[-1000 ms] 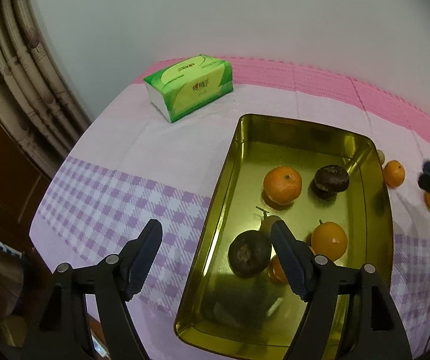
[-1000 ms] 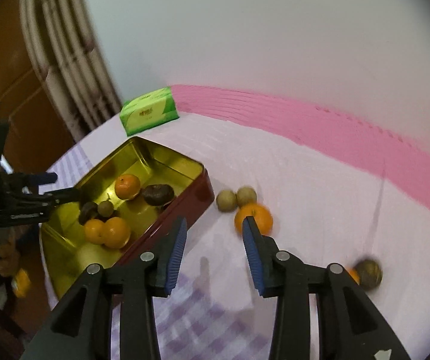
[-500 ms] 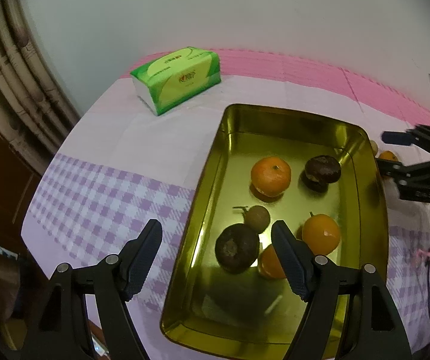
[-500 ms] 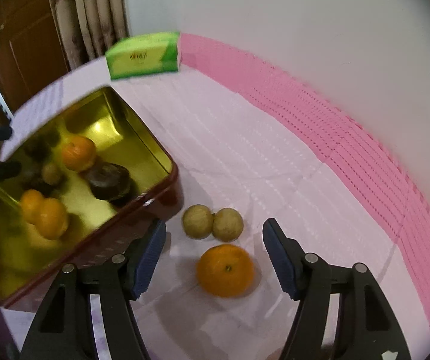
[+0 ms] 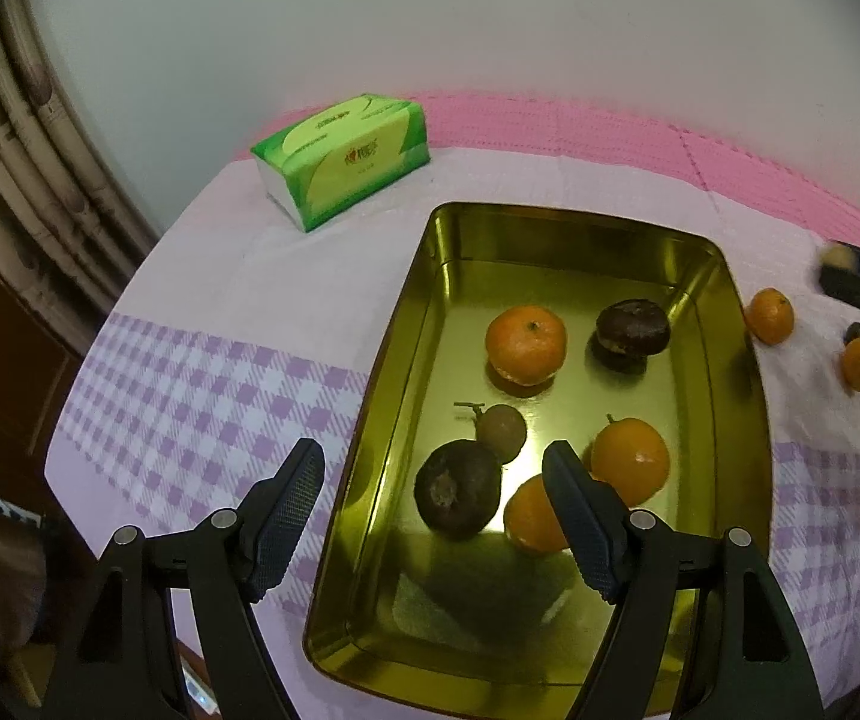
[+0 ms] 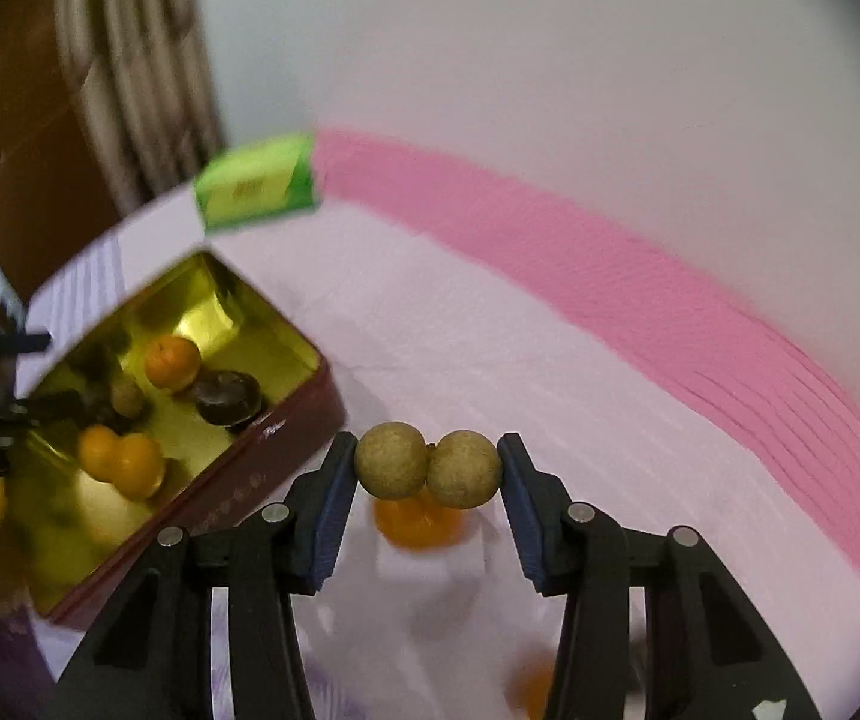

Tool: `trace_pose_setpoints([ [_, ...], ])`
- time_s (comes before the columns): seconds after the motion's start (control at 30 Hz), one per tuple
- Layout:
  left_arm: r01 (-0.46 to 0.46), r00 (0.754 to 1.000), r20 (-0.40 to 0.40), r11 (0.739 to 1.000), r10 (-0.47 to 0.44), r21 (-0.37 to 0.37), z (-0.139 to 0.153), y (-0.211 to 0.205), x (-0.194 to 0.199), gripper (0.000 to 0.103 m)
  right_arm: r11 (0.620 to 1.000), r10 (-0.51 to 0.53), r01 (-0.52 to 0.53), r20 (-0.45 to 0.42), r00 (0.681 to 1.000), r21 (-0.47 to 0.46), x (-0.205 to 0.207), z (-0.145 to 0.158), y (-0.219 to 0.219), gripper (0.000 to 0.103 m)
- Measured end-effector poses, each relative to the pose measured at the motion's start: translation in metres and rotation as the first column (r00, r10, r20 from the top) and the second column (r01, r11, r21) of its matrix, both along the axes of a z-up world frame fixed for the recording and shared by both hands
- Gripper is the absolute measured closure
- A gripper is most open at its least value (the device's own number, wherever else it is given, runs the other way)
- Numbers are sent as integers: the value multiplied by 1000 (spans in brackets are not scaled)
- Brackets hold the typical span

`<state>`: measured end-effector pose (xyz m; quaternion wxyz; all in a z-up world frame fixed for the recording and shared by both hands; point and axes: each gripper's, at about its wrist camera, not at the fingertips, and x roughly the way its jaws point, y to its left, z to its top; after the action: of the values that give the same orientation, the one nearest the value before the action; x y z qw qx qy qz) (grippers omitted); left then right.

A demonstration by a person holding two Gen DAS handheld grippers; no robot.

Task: Organize fruits
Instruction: 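Grasp both limes with the right gripper while the left gripper grasps a mandarin orange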

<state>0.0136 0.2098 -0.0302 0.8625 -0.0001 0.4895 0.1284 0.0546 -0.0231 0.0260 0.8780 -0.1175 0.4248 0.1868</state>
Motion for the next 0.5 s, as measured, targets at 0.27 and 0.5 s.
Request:
trace_pose_setpoints([
  [0.27,159,983,90,987,-162,32,27,-46,-12,27,930,-355,355,25,935,-97,-84,-11,-134,59],
  [0.5,415,904,108,910,-414,17,51,-111,5,27,877,-465,466,36,884,-120,-107,-29,-185,59],
])
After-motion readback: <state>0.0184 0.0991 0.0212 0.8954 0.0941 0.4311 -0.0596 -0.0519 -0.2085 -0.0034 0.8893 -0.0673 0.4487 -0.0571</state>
